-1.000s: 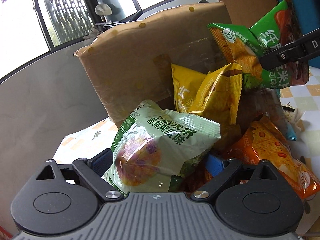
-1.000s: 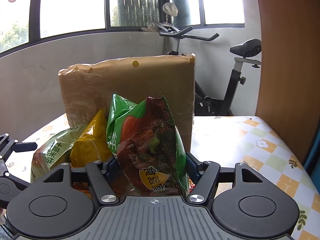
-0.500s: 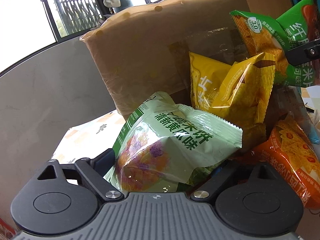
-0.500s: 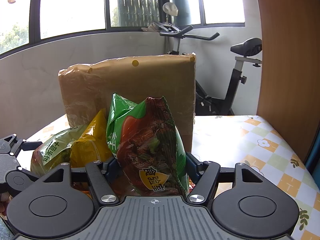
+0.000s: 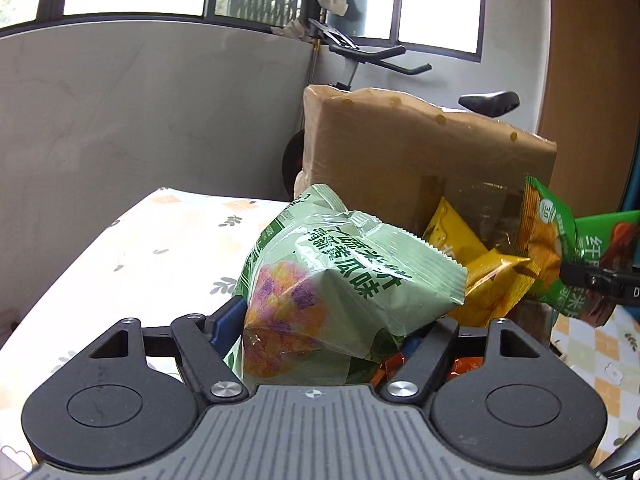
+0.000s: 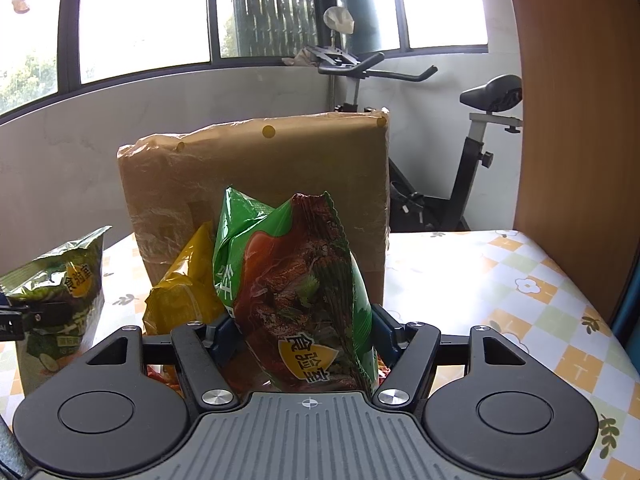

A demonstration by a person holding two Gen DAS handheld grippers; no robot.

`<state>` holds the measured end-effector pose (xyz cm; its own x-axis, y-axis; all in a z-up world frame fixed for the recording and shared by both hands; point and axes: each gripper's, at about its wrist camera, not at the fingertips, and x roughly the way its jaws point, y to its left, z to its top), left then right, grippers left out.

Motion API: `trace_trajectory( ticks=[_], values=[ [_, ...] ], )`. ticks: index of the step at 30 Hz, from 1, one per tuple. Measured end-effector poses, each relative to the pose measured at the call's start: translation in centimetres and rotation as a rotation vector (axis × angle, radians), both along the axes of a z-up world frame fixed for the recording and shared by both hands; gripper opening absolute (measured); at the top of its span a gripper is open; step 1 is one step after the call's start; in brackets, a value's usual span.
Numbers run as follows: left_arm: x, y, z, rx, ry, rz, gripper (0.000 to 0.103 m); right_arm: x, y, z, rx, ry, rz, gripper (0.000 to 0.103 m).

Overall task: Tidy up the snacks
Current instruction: 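Lift the green snack bag with the left gripper and drop it into the box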

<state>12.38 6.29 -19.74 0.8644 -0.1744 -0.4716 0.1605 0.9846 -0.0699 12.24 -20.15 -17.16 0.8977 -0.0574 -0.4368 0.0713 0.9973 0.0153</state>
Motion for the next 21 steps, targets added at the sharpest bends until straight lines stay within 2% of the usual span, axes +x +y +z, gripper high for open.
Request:
trace_trajectory(
  ticks=[6, 11, 16, 21],
  values=[
    [-0.6, -0.1, 2.0, -0.078, -0.038, 0.008, 0.077, -0.3, -0.6, 1.5, 0.032, -0.029, 0.000, 0.062],
    [-0.9, -0.1, 5.6, -0.113, -0.131, -0.018, 0.077, -0.7, -1.7, 4.1, 0.078, -0.073, -0.014, 0.062],
    [-0.4, -0.6, 9.7, -0.164, -0.219, -0.076, 0.077, -0.8, -3.0, 8.0, 0.133, -0.127, -0.013, 0.062],
    [2.1, -1.6, 13.8, -0.261, -0.282, -0.128, 0.077, 0.2, -3.3, 12.2, 0.122, -0.193, 0.029, 0.062]
  ],
)
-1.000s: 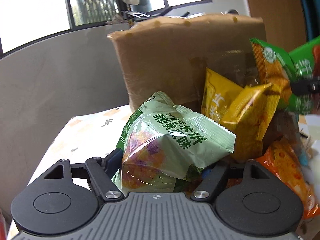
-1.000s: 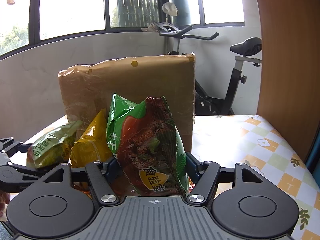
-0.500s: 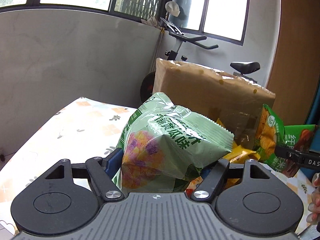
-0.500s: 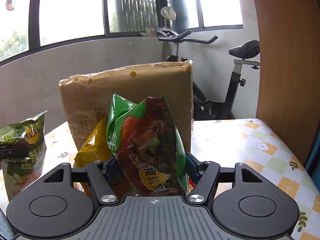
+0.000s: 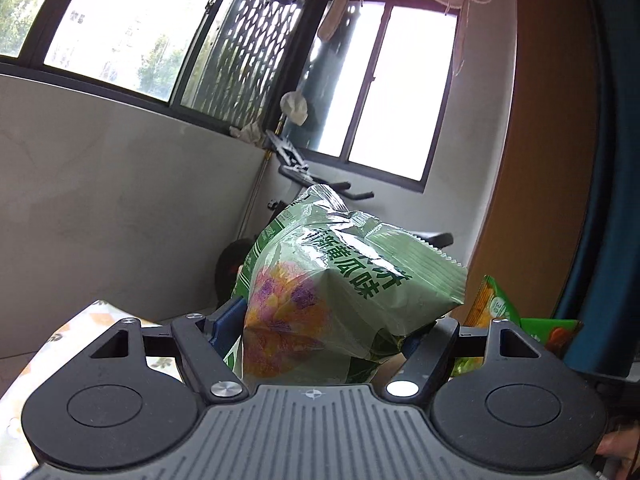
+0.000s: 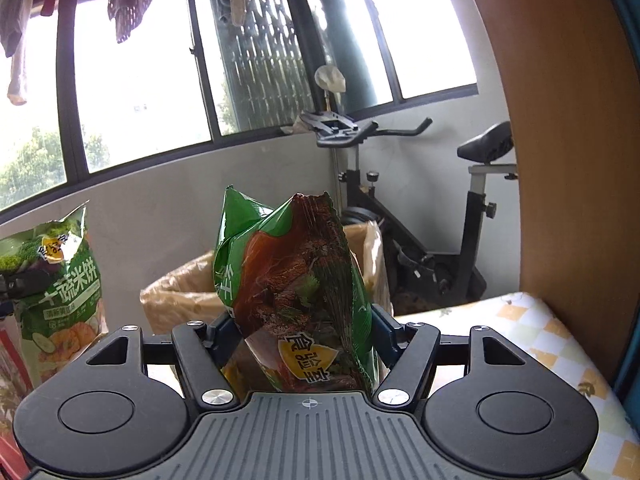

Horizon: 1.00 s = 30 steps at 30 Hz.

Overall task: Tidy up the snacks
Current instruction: 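Lift the green snack bag with the left gripper and drop it into the box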

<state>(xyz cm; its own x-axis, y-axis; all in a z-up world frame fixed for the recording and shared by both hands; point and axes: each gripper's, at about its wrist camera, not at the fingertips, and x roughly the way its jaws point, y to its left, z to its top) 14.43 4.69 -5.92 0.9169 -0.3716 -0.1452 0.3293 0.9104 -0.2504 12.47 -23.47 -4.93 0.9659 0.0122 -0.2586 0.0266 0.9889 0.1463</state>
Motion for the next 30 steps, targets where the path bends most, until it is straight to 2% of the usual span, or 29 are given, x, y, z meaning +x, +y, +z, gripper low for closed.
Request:
trace_trajectory(
  ticks=[5, 9, 12, 23, 28, 30],
  values=[
    [5.7, -2.3, 2.5, -0.086, -0.045, -0.079, 0.078, 2.2, -0.6, 2.9, -0.001, -0.038, 0.012, 0.062],
    [11.4, -4.1, 3.3, -0.139, -0.002, -0.135, 0.078, 4.8, -1.1, 3.8, -0.011, -0.036, 0.006, 0.062],
    [15.0, -5.4, 3.0, -0.153, 0.033, -0.141, 0.078, 7.2, -1.6, 4.0, 0.005, -0.024, -0.001, 0.062],
    [25.0, -8.3, 0.9, -0.049, 0.119, -0.076, 0.078, 15.7, -2.5, 2.2, 0.127, 0.026, -0.054, 0.063],
    [28.1, -9.3, -1.0, 0.021, 0.180, -0.059, 0.078, 19.1, -1.5, 0.2, 0.114, 0.103, -0.085, 0.063],
    [28.1, -8.7, -1.9, 0.054, 0.219, -0.057, 0.078, 20.1, -0.9, -0.6, 0.104, 0.136, -0.086, 0.063]
  ],
)
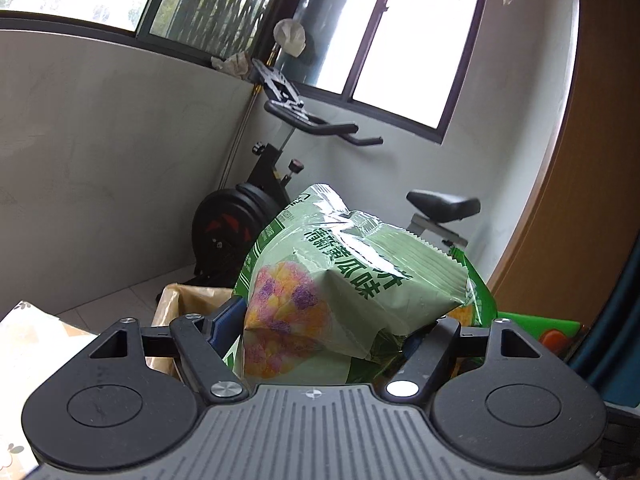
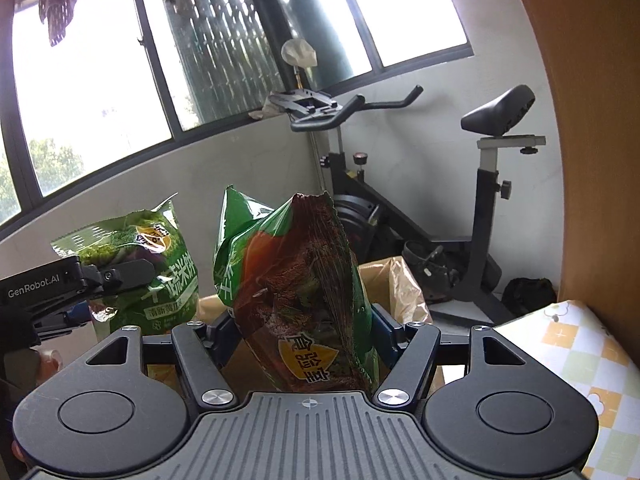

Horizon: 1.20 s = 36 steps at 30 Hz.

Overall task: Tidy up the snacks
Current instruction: 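Lift the green snack bag with the left gripper and drop it into the box, then lower the left gripper to the small yellow cake packet while the right gripper reaches the cracker packet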

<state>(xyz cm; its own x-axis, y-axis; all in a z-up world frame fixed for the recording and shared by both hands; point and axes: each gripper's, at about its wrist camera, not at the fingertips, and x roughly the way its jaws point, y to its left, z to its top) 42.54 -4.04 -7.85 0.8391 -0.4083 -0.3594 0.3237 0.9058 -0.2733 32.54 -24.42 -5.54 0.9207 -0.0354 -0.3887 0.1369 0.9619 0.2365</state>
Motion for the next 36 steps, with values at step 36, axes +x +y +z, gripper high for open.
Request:
trace_trajectory(
  ticks=[36],
  values=[
    [-14.8, 9.1, 4.7, 0.126, -0.006, 0.153, 0.086, -11.2, -0.3, 0.1, -0.059, -0.013, 0.055, 0.073]
  ],
)
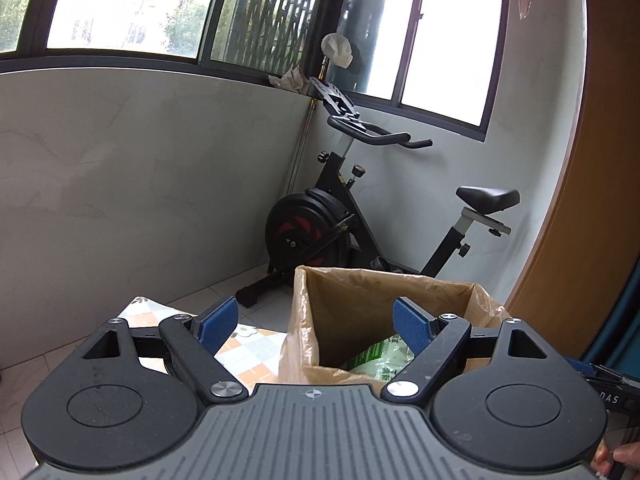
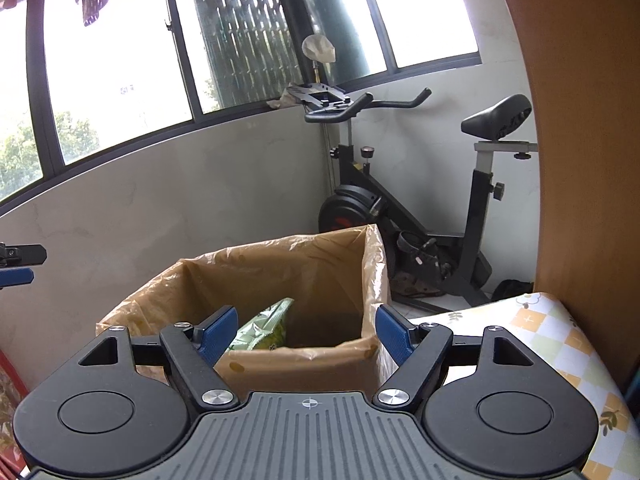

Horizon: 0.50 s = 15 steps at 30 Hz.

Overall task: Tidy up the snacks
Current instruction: 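Lower the left gripper to the small yellow cake packet while the right gripper reaches the cracker packet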

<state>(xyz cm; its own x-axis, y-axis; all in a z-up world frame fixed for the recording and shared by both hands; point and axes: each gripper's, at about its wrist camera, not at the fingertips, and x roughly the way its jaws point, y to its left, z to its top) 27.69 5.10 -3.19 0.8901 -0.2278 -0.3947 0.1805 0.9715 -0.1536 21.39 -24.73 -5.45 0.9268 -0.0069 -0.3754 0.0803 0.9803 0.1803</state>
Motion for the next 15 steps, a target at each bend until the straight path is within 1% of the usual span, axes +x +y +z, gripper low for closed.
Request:
trace_trajectory(
  ticks=[3, 5, 7, 9, 12, 13, 15],
  values=[
    [-1.7, 0.3, -1.0, 0.009, 0.005, 0.016, 0.086, -1.7, 0.1, -1.0, -0.002, 0.000, -0.006, 0.073],
    [-3.3, 0.4, -2.4, 0.028, 0.008, 0.029, 0.086, -2.9, 0.4, -1.9, -0.011, -0.001, -0.012, 0.074],
    [-4.8, 0.0, -4.3, 0.046, 0.000, 0.042, 0.086, -4.2, 1.1, -3.1, -0.042, -0.004, -0.015, 0.073],
    [-6.1, -0.3, -6.4, 0.027, 0.008, 0.047, 0.086, -5.3, 1.9, -4.5, -0.071, 0.000, -0.023, 0.073],
    [-7.4, -0.6, -9.7, -0.029, 0.052, 0.039, 0.086, -6.6, 2.8, -7.0, -0.067, 0.021, -0.043, 0.073],
    [-7.5, -0.8, -10.7, -0.035, 0.078, 0.041, 0.086, -6.9, 3.0, -7.8, -0.077, 0.032, -0.048, 0.073],
    [-7.6, -0.9, -12.3, -0.024, 0.120, 0.055, 0.084, -7.4, 3.3, -9.4, -0.080, 0.070, -0.054, 0.071]
  ],
)
